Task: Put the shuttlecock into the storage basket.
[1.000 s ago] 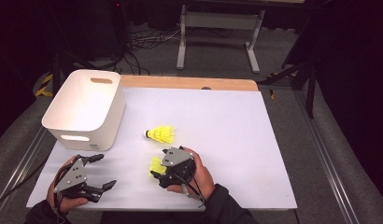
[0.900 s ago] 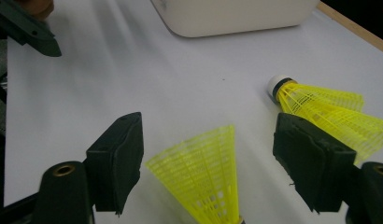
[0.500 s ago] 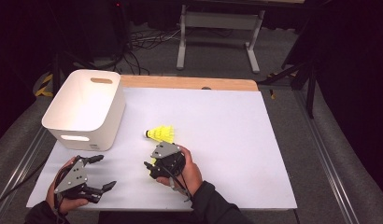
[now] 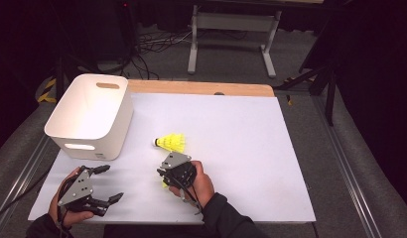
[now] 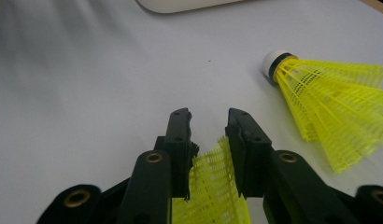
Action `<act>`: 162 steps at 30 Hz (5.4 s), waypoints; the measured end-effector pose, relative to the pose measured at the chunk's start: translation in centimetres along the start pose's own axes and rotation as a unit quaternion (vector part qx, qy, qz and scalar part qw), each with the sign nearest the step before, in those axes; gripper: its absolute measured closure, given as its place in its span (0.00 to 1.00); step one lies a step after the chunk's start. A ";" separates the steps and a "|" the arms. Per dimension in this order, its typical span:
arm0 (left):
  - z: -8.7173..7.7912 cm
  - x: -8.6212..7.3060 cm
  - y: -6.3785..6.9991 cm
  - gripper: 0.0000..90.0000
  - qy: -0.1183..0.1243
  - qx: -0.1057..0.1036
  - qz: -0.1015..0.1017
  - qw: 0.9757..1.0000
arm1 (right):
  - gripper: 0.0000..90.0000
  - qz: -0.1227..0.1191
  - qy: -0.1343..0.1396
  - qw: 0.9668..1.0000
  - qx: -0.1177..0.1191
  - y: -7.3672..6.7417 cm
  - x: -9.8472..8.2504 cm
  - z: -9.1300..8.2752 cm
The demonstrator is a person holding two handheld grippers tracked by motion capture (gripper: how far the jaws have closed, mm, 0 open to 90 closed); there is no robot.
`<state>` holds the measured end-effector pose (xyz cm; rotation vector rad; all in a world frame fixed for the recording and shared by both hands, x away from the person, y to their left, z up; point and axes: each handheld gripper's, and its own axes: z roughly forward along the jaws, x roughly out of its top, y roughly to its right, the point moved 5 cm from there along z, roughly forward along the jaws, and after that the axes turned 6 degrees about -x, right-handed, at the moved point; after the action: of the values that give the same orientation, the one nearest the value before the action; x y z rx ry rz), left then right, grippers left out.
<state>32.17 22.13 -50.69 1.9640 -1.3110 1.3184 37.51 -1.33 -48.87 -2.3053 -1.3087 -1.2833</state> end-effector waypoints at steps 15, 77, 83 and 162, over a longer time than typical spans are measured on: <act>0.0 -0.1 -0.1 0.07 0.000 0.000 -0.004 1.000 | 0.92 0.017 0.066 0.998 0.001 2.4 1.0 -2.5; -0.1 0.0 0.0 0.08 0.001 0.001 0.000 1.000 | 0.59 0.051 0.009 0.998 -0.018 9.9 -6.1 -6.8; 0.0 0.0 0.0 0.08 0.000 -0.001 -0.002 1.000 | 0.57 0.052 0.000 0.998 -0.025 10.4 -7.1 -7.4; 0.1 -0.1 0.0 0.07 -0.009 0.005 0.000 1.000 | 0.21 0.017 -0.003 1.000 0.002 7.2 -11.4 -10.2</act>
<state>32.15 22.11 -50.83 1.9879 -1.3163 1.3131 34.42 -17.92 -49.73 -2.3193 -1.2661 -1.2632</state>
